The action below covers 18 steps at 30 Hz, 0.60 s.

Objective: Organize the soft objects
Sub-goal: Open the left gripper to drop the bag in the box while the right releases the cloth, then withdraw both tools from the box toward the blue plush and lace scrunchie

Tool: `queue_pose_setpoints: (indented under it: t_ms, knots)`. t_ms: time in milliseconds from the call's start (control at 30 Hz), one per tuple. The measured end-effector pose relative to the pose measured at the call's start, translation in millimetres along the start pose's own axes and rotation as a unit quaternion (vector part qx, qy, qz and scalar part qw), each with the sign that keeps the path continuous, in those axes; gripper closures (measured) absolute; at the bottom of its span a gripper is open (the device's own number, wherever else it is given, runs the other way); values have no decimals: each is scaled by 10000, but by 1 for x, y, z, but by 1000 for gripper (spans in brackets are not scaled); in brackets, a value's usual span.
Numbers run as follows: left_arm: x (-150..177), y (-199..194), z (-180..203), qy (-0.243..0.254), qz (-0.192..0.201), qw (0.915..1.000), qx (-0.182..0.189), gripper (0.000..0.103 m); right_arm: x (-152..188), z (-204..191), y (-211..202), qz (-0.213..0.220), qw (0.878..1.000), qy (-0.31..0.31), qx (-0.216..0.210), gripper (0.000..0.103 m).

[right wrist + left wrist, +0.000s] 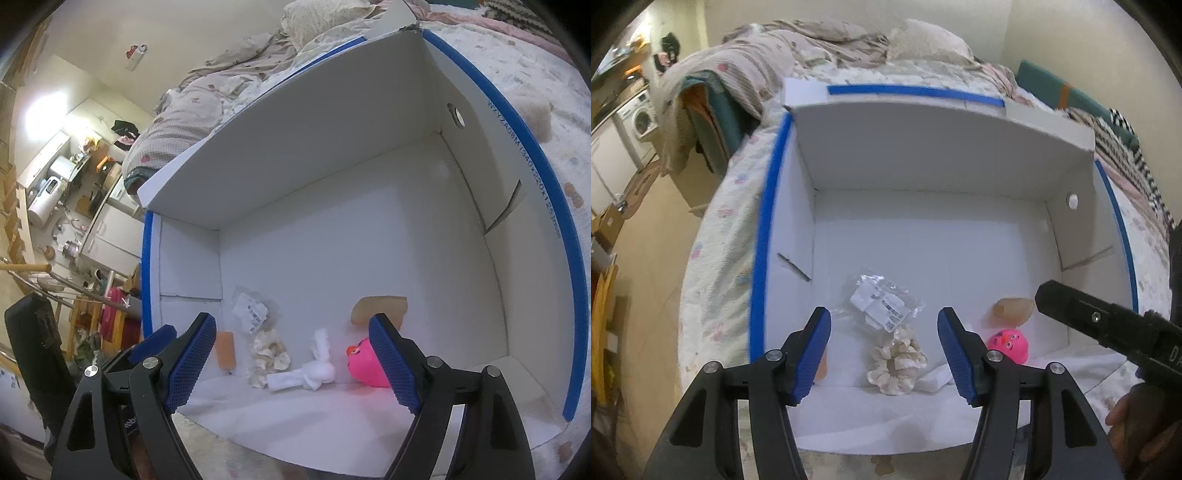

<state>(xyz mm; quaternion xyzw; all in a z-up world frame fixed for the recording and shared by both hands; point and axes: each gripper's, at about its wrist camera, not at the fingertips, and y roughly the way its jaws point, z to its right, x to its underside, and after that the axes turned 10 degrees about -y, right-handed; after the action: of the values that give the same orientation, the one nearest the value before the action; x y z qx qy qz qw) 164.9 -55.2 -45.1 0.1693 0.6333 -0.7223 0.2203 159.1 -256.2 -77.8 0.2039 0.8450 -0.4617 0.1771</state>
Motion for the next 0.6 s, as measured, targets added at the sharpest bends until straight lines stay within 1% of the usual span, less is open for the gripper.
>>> queue_pose_setpoints:
  t_ms: [67,167,333,367,433,500,600]
  knots:
    - [2,-7,-2,-58,97,9999,-12,46,1,-2,-1,16,10000,-12,6,13]
    - [5,-17,-3,-65,164,9998,78,46,5,-6,-4,50,9999,-85,70,13]
    - [12,-45,-8,87,524,9986,-21,46,13,-15,-15,62,9993,-322,199,13]
    - [11,-47,-7,84,556,9984,-19,45,15,-17,-19,63,9991,-366,215,13]
    - [17,-54,-15,29,616,9981,-54,35,21,-20,-27,77,9986,-446,257,13]
    - [23,-57,-17,46,648,9977,-202,34,27,-22,-34,95,9981,-528,315,13]
    - [30,-59,-18,81,567,9981,-238,34,33,-26,-42,110,9972,-623,401,13]
